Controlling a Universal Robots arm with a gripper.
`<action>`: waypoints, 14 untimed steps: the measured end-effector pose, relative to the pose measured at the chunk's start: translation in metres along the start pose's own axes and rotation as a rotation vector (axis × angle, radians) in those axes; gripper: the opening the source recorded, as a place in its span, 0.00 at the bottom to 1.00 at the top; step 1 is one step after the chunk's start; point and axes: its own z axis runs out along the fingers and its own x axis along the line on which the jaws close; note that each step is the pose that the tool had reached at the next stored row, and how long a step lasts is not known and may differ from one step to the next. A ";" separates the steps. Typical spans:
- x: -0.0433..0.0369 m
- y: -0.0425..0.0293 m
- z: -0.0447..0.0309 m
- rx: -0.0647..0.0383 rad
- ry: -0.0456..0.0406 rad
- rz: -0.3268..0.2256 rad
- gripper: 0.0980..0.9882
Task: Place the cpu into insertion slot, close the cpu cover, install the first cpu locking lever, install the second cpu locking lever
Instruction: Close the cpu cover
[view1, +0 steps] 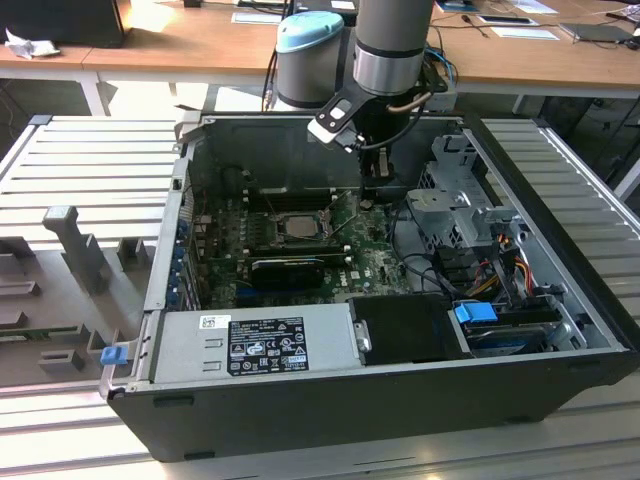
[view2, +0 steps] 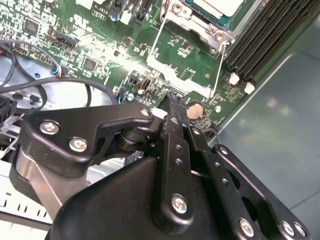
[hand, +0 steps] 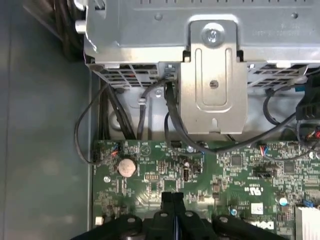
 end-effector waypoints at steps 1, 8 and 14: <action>-0.0017 -0.0002 0.0045 0.000 0.0021 0.000 0.01; -0.0033 -0.0075 0.0069 0.005 0.0035 -0.001 0.01; -0.0033 -0.0162 0.0065 0.005 0.0036 -0.001 0.01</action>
